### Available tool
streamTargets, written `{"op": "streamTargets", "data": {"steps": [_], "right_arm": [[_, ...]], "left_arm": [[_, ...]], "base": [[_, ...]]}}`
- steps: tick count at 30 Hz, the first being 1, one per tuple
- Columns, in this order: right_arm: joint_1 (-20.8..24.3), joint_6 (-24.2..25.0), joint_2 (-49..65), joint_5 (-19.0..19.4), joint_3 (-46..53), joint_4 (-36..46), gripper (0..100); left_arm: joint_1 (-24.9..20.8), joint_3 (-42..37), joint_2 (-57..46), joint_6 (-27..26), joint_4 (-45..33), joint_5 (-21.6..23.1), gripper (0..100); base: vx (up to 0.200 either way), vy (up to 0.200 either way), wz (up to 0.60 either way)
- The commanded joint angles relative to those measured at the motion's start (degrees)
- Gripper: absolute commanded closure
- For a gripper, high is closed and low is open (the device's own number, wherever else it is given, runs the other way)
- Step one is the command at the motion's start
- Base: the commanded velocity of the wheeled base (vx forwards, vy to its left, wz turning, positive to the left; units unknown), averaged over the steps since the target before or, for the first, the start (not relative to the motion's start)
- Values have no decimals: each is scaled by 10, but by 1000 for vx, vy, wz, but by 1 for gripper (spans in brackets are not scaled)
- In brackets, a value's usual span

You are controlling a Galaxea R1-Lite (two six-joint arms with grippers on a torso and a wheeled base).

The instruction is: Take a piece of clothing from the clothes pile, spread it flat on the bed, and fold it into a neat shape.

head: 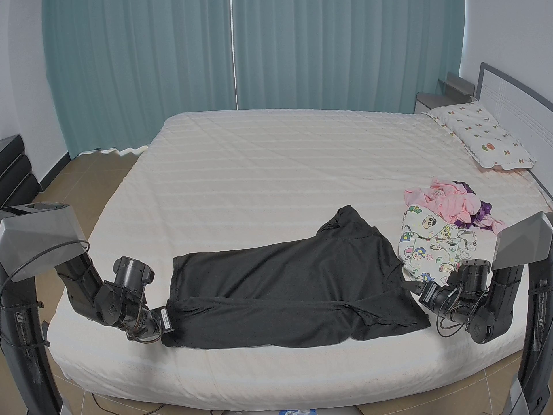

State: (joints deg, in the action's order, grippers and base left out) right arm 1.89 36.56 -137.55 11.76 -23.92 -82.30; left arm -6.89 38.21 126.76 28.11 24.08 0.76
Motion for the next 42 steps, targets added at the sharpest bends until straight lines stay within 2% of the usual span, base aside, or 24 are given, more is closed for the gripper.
{"op": "streamTargets", "data": {"steps": [1,11,12,18,25,29,38,42], "right_arm": [[-1,0,-2,0,0,0,0],[-1,-1,-4,1,-1,0,0],[-1,-1,-4,1,-1,0,0],[-1,-1,-1,1,-1,0,0],[1,0,-4,1,-5,0,0],[4,-1,-6,1,-7,0,0],[5,0,-6,1,-9,0,0],[6,0,-6,2,-9,0,0]], "left_arm": [[7,-7,-2,-18,-8,-4,100],[3,-9,-1,-19,-12,-2,100],[3,-9,-2,-18,-11,-3,0],[8,5,-9,-9,-7,2,0],[12,64,-20,88,-6,7,0],[5,97,-2,128,-6,25,0],[-13,121,32,130,-6,21,0],[-12,130,41,130,-6,6,0]], "base": [[0,0,0],[0,0,0],[0,0,0],[0,0,0],[0,0,0],[0,0,0],[0,0,0],[0,0,0]]}}
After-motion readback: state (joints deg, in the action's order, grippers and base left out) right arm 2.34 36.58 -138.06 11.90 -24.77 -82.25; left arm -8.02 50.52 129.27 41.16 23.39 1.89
